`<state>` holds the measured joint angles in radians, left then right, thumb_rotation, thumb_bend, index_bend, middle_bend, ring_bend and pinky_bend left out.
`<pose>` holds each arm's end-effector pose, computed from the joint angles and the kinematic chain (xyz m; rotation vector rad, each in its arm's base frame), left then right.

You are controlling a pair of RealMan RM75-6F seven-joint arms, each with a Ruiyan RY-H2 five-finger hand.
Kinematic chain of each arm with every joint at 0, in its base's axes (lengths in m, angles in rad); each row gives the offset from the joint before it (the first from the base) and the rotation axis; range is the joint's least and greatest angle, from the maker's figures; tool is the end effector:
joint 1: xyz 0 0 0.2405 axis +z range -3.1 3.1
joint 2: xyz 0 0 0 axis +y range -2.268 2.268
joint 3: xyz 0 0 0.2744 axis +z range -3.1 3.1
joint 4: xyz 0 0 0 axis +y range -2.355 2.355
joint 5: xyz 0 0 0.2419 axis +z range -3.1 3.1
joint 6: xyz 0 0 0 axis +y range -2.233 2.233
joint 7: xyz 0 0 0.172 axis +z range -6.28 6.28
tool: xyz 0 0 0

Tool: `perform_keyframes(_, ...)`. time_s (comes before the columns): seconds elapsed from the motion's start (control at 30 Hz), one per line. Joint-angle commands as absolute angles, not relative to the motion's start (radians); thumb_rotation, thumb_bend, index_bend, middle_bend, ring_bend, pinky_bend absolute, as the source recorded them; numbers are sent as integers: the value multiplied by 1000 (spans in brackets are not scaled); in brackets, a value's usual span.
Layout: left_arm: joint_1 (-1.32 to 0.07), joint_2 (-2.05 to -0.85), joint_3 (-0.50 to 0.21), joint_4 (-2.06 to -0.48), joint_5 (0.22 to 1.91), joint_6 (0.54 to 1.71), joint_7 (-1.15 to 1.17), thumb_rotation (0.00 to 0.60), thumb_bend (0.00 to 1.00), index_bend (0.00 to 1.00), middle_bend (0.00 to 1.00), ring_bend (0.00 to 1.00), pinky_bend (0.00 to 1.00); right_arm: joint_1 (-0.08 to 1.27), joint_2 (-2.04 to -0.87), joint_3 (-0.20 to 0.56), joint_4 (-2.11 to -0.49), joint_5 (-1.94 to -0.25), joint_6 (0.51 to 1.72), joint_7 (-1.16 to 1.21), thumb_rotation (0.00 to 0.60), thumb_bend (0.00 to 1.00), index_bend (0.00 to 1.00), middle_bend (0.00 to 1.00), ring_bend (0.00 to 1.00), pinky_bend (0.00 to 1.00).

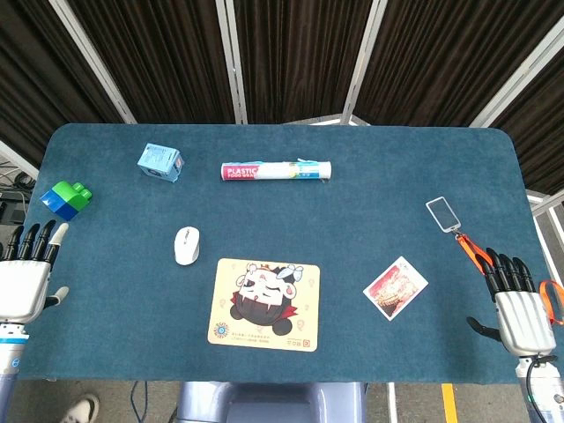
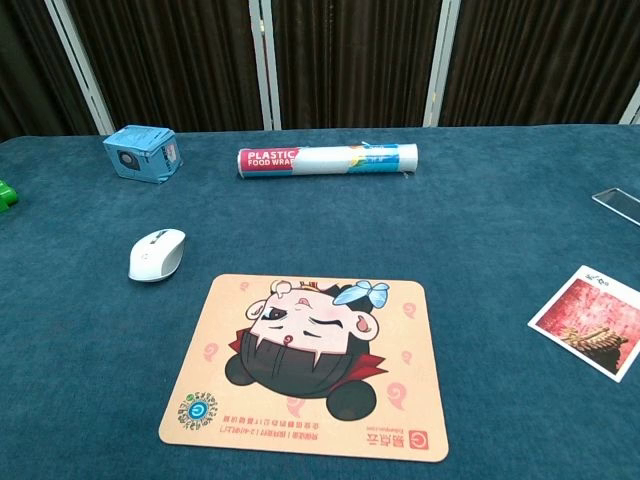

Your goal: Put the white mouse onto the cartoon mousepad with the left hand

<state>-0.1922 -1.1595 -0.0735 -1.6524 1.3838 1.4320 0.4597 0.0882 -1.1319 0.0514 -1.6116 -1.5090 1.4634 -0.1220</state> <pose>-0.3200 0.2523 0.1210 -1.4841 -0.6271 -0.6248 -0.3376 -0.2144 0.1295 1.4416 -0.8280 0.8209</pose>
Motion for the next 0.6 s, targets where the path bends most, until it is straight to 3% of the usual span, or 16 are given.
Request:
perform_keyframes(0.03,-192,-1160,-74,-1653,1383,1432,460,600,52,0,0,0,0,88,-1132,52,-1613,-1509,1463,-123,600,83,0,0,0,0)
perform_keyframes(0.6,-197,-1158,-72,-1649,1386,1424,465,600,53,0,0,0,0,90,-1131,52,-1617,-1503,1457,-130,600,84,0,0,0,0)
